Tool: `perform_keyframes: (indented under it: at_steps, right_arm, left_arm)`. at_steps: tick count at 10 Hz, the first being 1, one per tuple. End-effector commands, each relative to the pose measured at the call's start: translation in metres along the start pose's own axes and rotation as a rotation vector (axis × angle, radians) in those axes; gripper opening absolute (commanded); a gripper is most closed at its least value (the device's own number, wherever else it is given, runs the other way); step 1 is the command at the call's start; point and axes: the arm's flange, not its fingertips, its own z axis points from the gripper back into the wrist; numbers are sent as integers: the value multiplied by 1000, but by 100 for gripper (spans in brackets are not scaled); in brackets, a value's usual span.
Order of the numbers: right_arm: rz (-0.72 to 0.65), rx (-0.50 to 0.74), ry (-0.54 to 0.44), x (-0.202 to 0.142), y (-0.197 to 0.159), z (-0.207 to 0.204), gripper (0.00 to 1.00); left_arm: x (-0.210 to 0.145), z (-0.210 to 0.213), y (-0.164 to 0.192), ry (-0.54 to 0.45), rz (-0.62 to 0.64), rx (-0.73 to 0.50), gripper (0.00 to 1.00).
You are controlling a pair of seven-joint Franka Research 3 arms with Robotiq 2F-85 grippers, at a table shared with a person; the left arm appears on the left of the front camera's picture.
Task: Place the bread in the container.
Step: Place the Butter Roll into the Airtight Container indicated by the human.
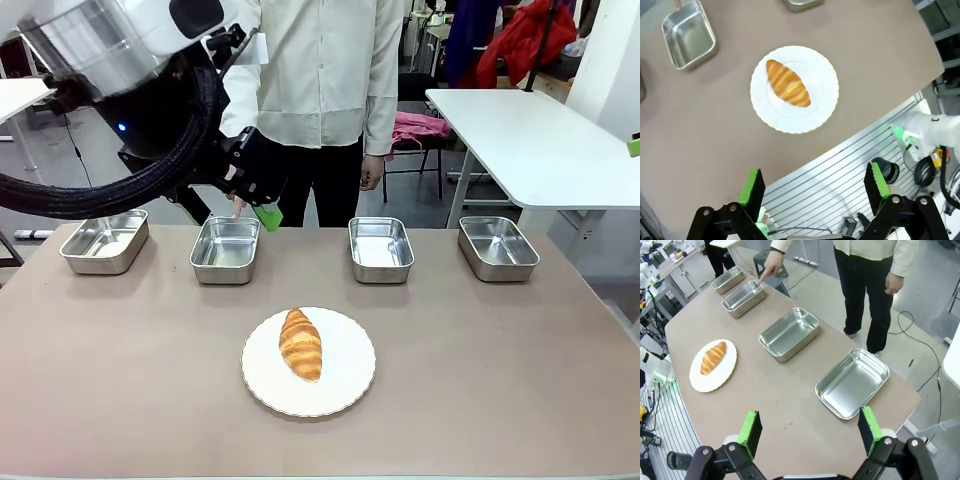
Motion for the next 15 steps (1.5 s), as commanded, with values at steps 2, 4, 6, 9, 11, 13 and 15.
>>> perform_keyframes:
  at_steps: [2, 4, 6, 9, 11, 13, 15]
  right_arm:
    - [6, 9, -16, 1, 1, 1, 100]
    - [6, 9, -16, 1, 1, 1, 100]
    - [6, 9, -16, 1, 1, 1, 100]
    - [6, 9, -16, 1, 1, 1, 100]
    - [6, 9, -16, 1, 1, 1, 100]
    - [6, 9, -16, 1, 1, 1, 100]
    - [6, 9, -16, 1, 1, 1, 100]
  left_arm:
    - [0, 0, 0, 0, 0, 0, 100]
    - [4, -46, -9, 14, 106, 10, 100]
    - [9, -86, -14, 29, 148, 35, 100]
    - [-15, -142, -40, 51, 235, 169, 100]
    - [-26, -164, -51, 47, 306, 163, 100]
    - [-27, -195, -55, 60, 320, 184, 100]
    - [-28, -225, -56, 46, 297, 197, 100]
